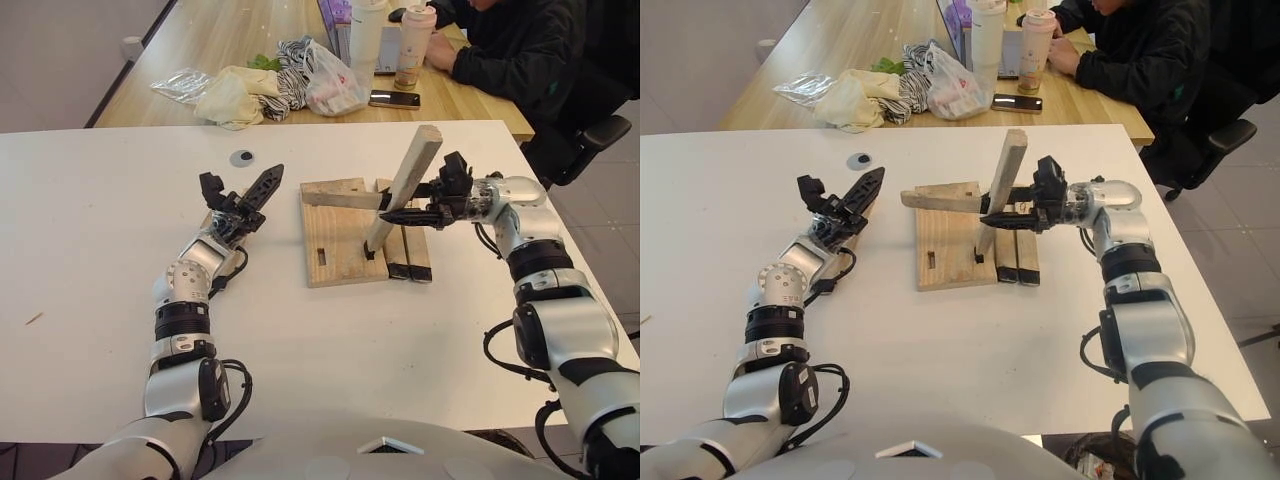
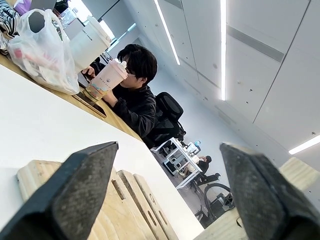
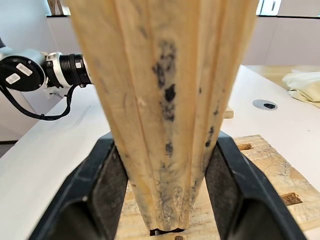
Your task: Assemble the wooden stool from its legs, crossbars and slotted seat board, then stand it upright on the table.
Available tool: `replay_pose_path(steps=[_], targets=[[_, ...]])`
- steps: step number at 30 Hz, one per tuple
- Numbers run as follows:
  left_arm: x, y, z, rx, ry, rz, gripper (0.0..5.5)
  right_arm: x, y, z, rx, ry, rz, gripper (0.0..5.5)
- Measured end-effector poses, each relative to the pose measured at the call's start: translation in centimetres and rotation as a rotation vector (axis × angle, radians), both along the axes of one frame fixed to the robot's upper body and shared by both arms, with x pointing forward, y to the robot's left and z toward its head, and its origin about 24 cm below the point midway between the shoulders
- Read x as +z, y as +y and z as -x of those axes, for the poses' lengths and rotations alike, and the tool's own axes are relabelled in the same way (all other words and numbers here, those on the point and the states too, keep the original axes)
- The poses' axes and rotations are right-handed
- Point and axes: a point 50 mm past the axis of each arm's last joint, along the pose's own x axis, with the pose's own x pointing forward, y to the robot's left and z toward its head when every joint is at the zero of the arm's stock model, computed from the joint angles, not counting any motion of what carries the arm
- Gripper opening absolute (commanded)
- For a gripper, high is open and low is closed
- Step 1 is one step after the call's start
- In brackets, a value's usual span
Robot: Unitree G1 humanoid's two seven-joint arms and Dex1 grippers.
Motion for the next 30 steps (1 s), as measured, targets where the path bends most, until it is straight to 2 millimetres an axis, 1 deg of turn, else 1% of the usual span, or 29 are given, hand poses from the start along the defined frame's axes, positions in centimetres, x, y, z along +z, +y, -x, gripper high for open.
replay_pose_path(steps=[3,8,10,13,16,17,18,19,20,21,23,24,26,27,30], targets=[[0.0,0.0,0.0,0.001,0.0,0.002,3.74,-0.6,0.2,0.0,0.025,0.01,0.076,2.03],[0.0,0.1,0.0,0.005,0.002,0.003,3.74,-1.1,0.2,-0.1,0.025,0.032,0.098,2.03],[-0.1,0.1,0.0,0.008,0.004,0.003,3.74,-1.4,0.1,0.0,0.015,0.036,0.08,2.03],[-0.1,0.2,0.0,0.015,0.009,0.003,3.74,-2.5,0.0,0.8,-0.004,0.054,0.009,2.03],[-0.3,0.3,0.0,0.019,0.02,0.004,3.74,-3.2,1.0,1.6,0.02,0.048,-0.055,2.03],[-0.4,0.4,0.0,0.021,0.025,0.003,3.74,-3.2,1.2,1.8,0.031,0.047,-0.063,2.41],[-0.4,0.5,0.0,0.024,0.027,-0.001,3.74,-3.1,1.3,1.9,0.038,0.044,-0.063,2.54],[-0.2,0.5,-0.1,0.024,0.024,-0.002,3.74,-4.1,1.2,2.4,0.041,0.093,-0.031,2.78],[-0.2,0.7,-0.1,0.028,0.024,-0.003,3.74,-5.6,1.1,3.3,0.032,0.146,-0.022,2.98],[-0.3,0.6,-0.1,0.028,0.027,-0.003,3.74,-6.3,0.9,3.6,0.025,0.171,-0.002,3.21],[-0.3,0.6,-0.1,0.026,0.028,-0.001,3.74,-5.9,0.4,3.4,-0.005,0.155,-0.01,3.59],[-0.3,0.6,-0.1,0.026,0.028,-0.001,3.74,-5.8,0.3,3.4,-0.014,0.146,-0.012,3.7],[-0.2,0.6,-0.2,0.026,0.028,-0.001,3.74,-5.1,-0.2,3.1,-0.048,0.104,-0.023,3.7],[-0.2,0.6,-0.2,0.026,0.027,0.0,3.74,-4.7,-0.9,2.9,-0.08,0.083,-0.01,3.7],[-0.2,0.8,-0.2,0.034,0.025,0.0,3.74,-3.8,-3.2,2.2,-0.262,-0.037,0.077,3.7]])
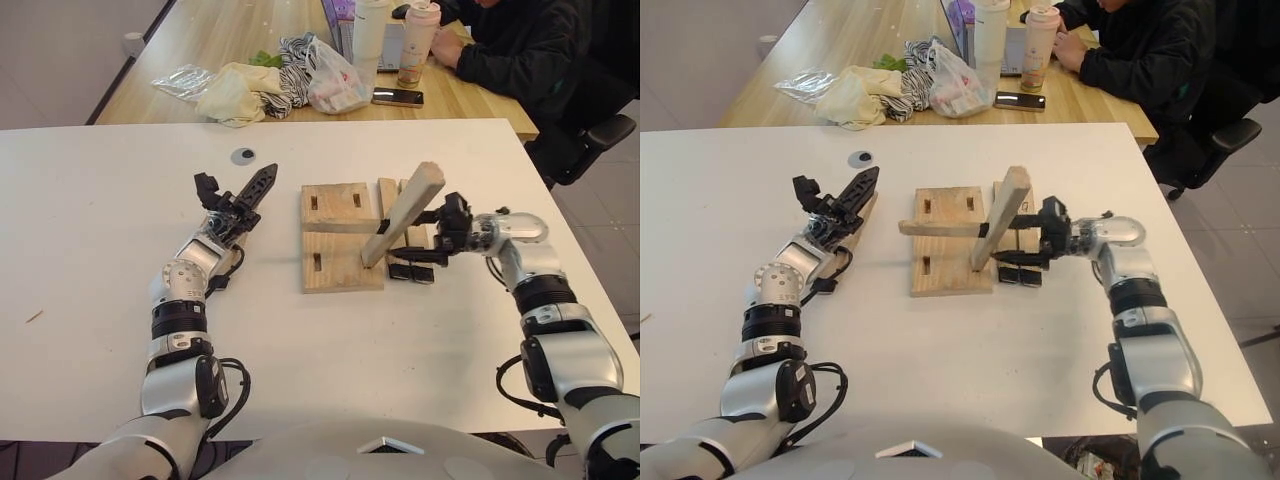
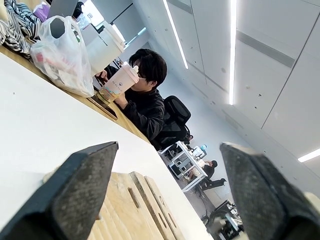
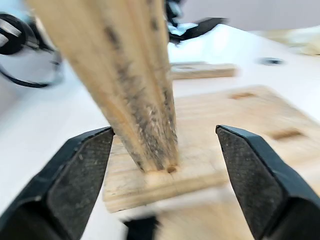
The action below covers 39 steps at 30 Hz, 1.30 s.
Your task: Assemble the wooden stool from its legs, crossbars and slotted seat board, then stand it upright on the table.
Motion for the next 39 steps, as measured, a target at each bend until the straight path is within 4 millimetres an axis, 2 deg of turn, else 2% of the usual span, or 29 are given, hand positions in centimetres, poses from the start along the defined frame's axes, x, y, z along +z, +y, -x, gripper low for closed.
replay_pose_path(steps=[3,5,8,11,12,15,19,23,27,29,36,39], targets=[[-0.2,-0.1,0.1,0.001,0.004,0.003,3.74,0.0,-1.2,-1.1,-0.266,-0.056,0.031,3.7],[-0.3,0.0,0.1,0.002,0.008,0.003,3.74,-0.1,-1.5,-1.2,-0.325,-0.038,0.023,3.7],[-0.3,0.0,0.2,0.002,0.009,0.002,3.74,-1.4,-1.8,-0.8,-0.402,0.024,0.045,3.7],[-0.3,0.0,0.2,0.002,0.013,-0.009,3.74,-2.4,-2.5,-1.2,-0.611,0.103,0.05,3.7],[-0.3,-0.1,0.1,0.0,0.013,-0.011,3.74,-2.8,-2.0,-1.3,-0.654,0.145,0.035,3.7],[-0.3,-0.2,0.1,-0.002,0.015,-0.011,3.74,-3.4,-0.8,-1.1,-0.688,0.234,0.021,3.7],[-0.3,-0.1,0.1,0.004,0.019,-0.012,3.74,-3.3,-0.8,-0.5,-0.77,0.319,0.065,3.7],[-0.4,-0.1,0.1,0.006,0.021,-0.01,3.74,-2.9,-0.2,-0.2,-0.79,0.289,0.178,3.7],[-0.5,-0.1,0.1,0.016,0.03,-0.007,3.74,-2.9,0.3,0.6,-0.719,0.282,0.279,3.7],[-0.6,0.0,0.1,0.026,0.036,-0.006,3.74,-3.4,0.1,1.0,-0.71,0.301,0.313,3.43],[-0.6,0.1,0.2,0.03,0.034,-0.009,3.74,-3.2,-0.9,1.1,-0.711,0.31,0.339,2.47],[-0.6,0.3,-0.3,0.109,0.014,-0.169,3.74,-3.0,-1.3,0.9,-0.735,0.315,0.328,2.07]])
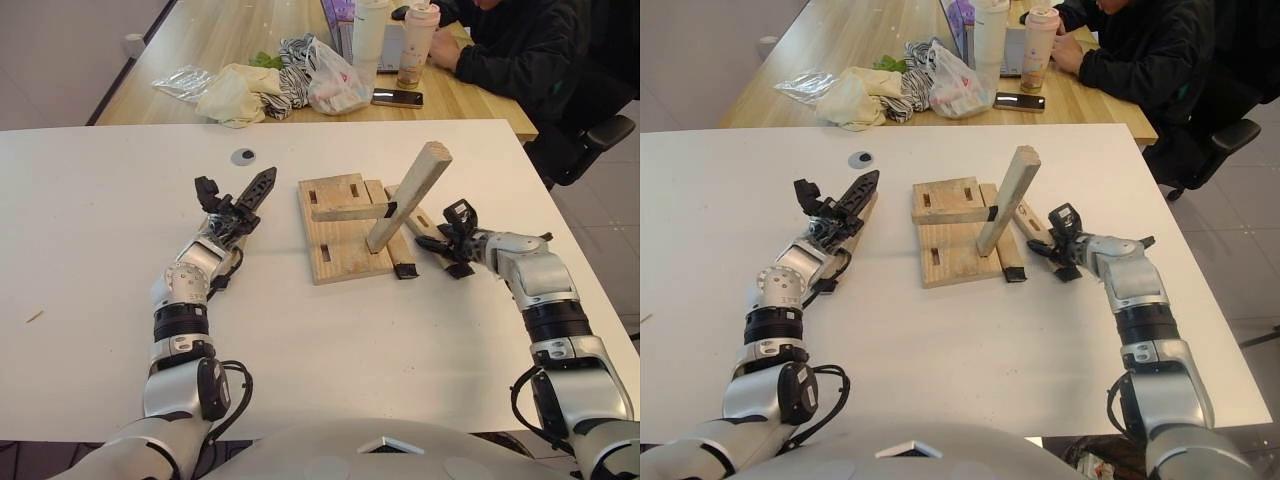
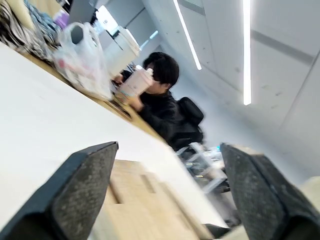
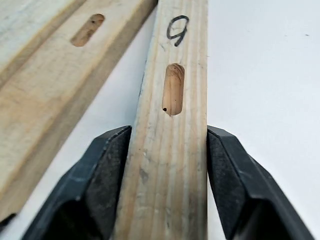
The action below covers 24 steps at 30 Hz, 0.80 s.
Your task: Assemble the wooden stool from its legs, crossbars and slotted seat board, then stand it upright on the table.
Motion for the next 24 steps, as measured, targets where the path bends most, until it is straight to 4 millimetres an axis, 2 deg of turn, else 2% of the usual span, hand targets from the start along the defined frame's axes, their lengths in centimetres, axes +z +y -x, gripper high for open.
replay_pose_path(steps=[3,5,7,9,10,12,15,19,22,24], targets=[[1.4,-0.3,-0.3,0.016,-0.1,-0.175,3.74,0.7,-0.6,-0.4,-0.047,-0.018,-0.035,2.06],[3.2,-0.6,-0.5,0.007,-0.186,-0.224,3.74,2.4,-1.0,-1.3,-0.092,-0.078,-0.098,2.06],[5.3,-0.5,-0.7,0.006,-0.266,-0.241,3.74,5.1,-1.2,-2.6,-0.133,-0.163,-0.191,2.05],[9.0,-1.2,-1.1,-0.038,-0.376,-0.21,3.74,9.8,-1.0,-4.1,-0.122,-0.314,-0.345,2.05],[10.1,-1.8,-1.1,-0.084,-0.403,-0.18,3.74,11.6,-0.6,-4.3,-0.078,-0.372,-0.413,2.05],[11.6,-3.0,-0.9,-0.185,-0.438,-0.124,3.74,14.8,0.5,-4.1,0.04,-0.46,-0.537,2.05],[13.4,-4.9,-0.5,-0.341,-0.454,-0.019,3.74,18.6,2.1,-2.5,0.272,-0.464,-0.807,2.05],[14.9,-7.1,-0.2,-0.456,-0.469,0.063,3.74,20.7,3.7,-0.3,0.481,-0.387,-0.973,2.05],[15.4,-8.9,0.3,-0.513,-0.475,0.089,3.74,20.7,5.3,0.8,0.585,-0.319,-1.014,2.05],[15.6,-9.7,0.6,-0.543,-0.482,0.099,3.74,20.0,6.2,1.2,0.612,-0.263,-1.003,2.05]])
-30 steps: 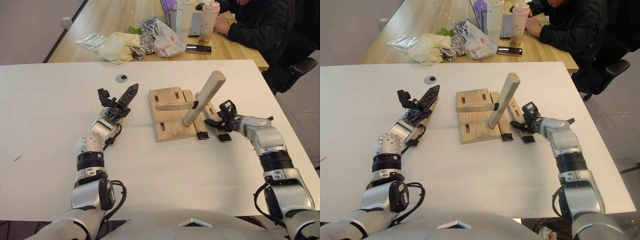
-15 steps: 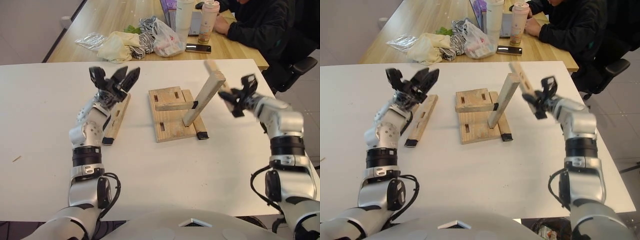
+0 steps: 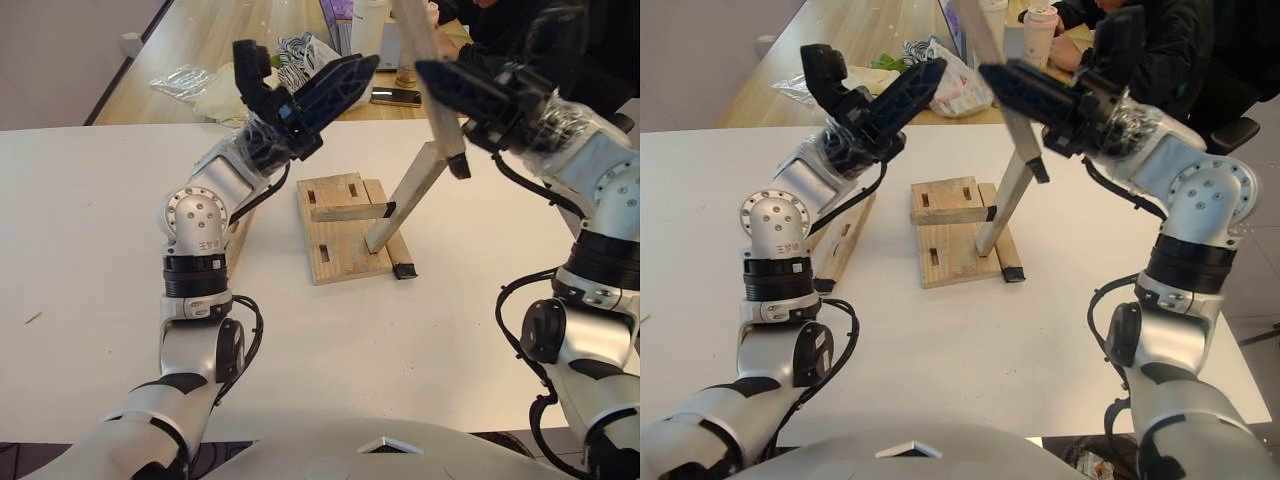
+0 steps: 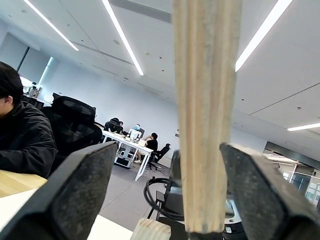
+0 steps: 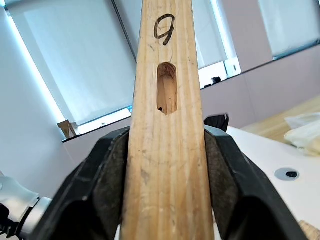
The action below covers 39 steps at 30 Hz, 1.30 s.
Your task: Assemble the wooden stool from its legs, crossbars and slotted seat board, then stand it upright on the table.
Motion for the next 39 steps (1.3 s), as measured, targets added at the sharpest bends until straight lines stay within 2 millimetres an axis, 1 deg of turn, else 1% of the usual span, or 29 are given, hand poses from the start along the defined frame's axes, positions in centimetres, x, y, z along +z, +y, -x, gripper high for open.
replay_pose_path(steps=[3,6,8,9,16,23,29,30,31,34,37,39], targets=[[0.2,-0.5,0.4,-0.037,0.004,0.011,3.74,-0.4,0.5,0.3,0.024,-0.009,0.028,2.02],[0.2,-0.7,0.5,-0.056,0.021,0.024,3.31,-0.6,0.7,0.4,0.023,-0.016,0.032,2.01],[0.6,-0.7,0.9,-0.08,0.015,0.049,3.03,-1.0,1.0,0.3,0.03,-0.001,0.057,2.01],[0.8,-0.9,1.1,-0.102,0.012,0.058,3.01,-1.4,1.3,0.3,0.04,0.015,0.065,2.01],[0.4,-1.0,1.2,-0.119,0.03,0.043,3.01,-1.6,1.6,0.3,0.05,0.021,0.081,2.01],[0.1,-1.0,1.2,-0.116,0.039,0.045,2.02,-1.7,1.9,0.4,0.066,0.019,0.091,2.01],[0.0,-0.9,1.2,-0.11,0.034,0.053,2.01,-1.7,2.0,0.4,0.066,0.02,0.091,2.01],[0.0,-0.9,1.2,-0.107,0.029,0.058,2.01,-1.7,2.0,0.4,0.063,0.011,0.091,2.38],[0.0,-0.8,1.2,-0.104,0.021,0.062,2.01,-1.6,2.1,0.4,0.058,-0.003,0.093,2.48],[0.0,0.2,1.0,-0.047,0.006,0.097,2.01,-1.3,1.6,0.2,0.02,-0.024,0.077,3.0],[-0.7,2.8,0.4,0.066,0.012,0.112,2.01,-0.9,0.1,-0.1,-0.022,-0.023,0.001,3.12],[-1.2,5.1,0.1,0.161,0.015,0.1,2.01,-0.7,-1.4,-0.4,-0.052,-0.005,-0.078,3.12]])
